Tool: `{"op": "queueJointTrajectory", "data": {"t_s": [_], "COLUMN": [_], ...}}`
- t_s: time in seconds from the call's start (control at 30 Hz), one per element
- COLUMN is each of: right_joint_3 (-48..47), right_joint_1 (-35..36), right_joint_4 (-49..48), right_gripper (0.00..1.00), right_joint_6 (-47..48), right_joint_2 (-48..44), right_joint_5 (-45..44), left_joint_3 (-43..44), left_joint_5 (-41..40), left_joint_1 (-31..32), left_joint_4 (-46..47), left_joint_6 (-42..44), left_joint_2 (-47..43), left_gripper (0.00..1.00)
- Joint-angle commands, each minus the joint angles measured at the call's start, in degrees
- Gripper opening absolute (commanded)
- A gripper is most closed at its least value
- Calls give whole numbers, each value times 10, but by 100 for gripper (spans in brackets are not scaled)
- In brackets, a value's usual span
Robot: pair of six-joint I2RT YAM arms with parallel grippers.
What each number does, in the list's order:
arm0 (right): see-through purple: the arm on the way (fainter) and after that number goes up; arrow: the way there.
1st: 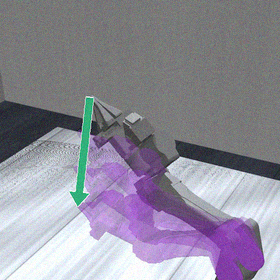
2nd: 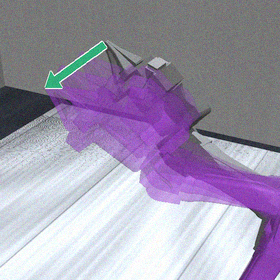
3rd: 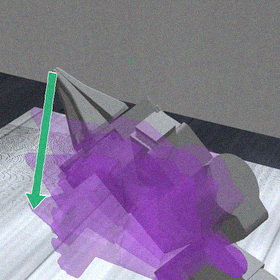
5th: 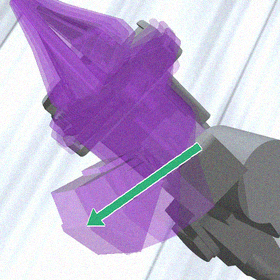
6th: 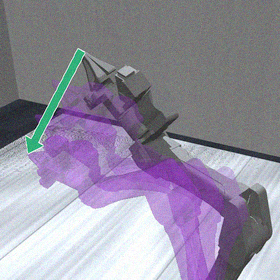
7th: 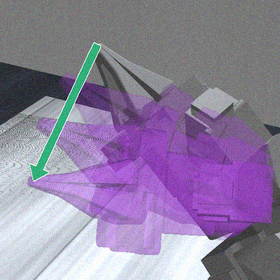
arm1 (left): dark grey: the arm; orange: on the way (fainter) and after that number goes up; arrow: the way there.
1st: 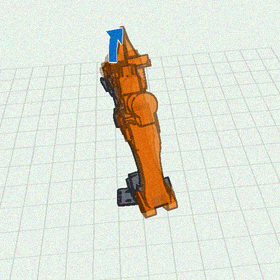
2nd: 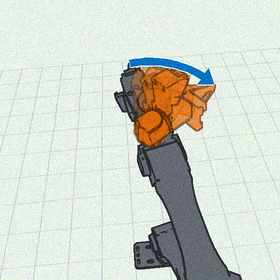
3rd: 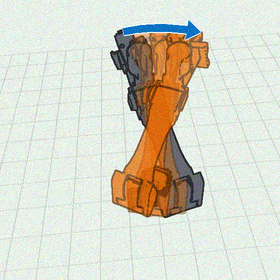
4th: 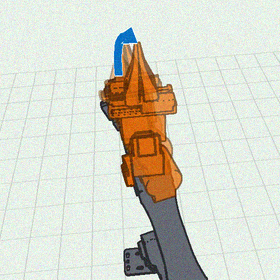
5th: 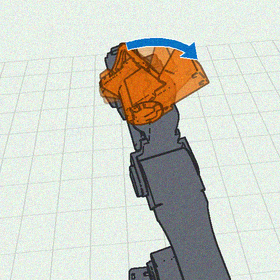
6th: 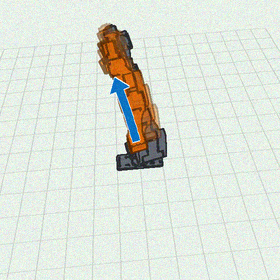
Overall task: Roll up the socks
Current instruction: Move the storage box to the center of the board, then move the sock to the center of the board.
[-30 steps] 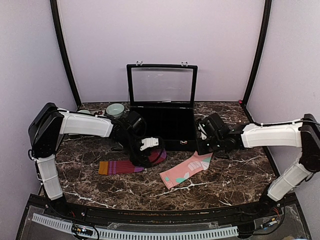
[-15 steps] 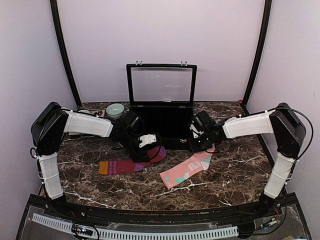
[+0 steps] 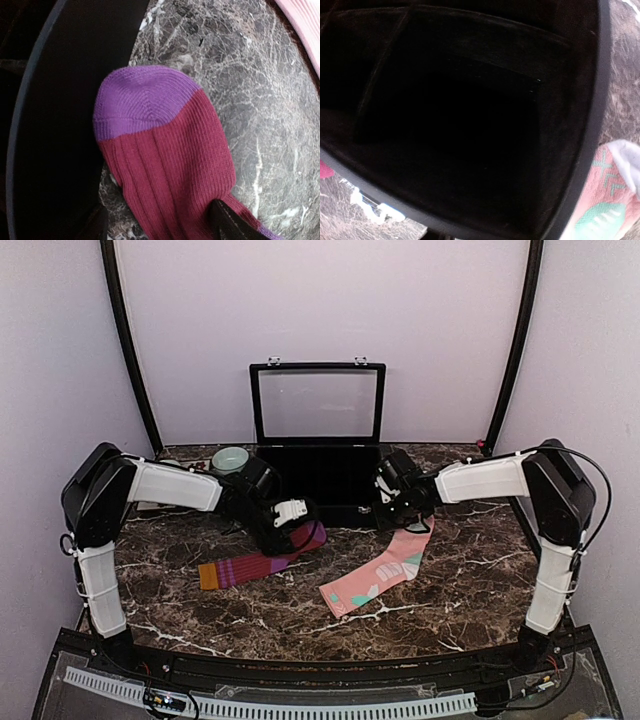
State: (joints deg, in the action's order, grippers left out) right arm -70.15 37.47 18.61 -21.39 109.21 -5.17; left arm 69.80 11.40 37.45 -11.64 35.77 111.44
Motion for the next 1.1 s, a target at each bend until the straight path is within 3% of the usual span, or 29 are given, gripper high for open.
{"op": "queueJointTrajectory", "data": {"t_s": [0.0,0.17,0.37,0.53,0.8,1.07], "right_joint_3": [12,61,144,180,181,151], "right_joint_1": [6,39,113,203,334,381], "right_joint_4": [-63,-59,-68,-38,-17,-46], "right_gripper": [30,43,56,62,62,59], "right_joint_6": [7,1,-40,-94,-156,-159], "right_joint_2": [-55,-115,-201,-236,-202,-127], "right_joint_5": [-34,-78,-129,-203,-244,-204], "left_joint_3": [8,0,-37,-75,-184,-208], "left_joint_5": [52,123,128,104,9,-14], "left_joint_1": [-5,-5,2,17,14,10], "left_joint_4": [-68,-157,-143,-111,-60,-72], "left_joint_6": [5,35,27,22,47,54], "left_joint_2": [-49,-78,-97,-106,-132,-156], "left_gripper": [76,75,74,74,72,73]}}
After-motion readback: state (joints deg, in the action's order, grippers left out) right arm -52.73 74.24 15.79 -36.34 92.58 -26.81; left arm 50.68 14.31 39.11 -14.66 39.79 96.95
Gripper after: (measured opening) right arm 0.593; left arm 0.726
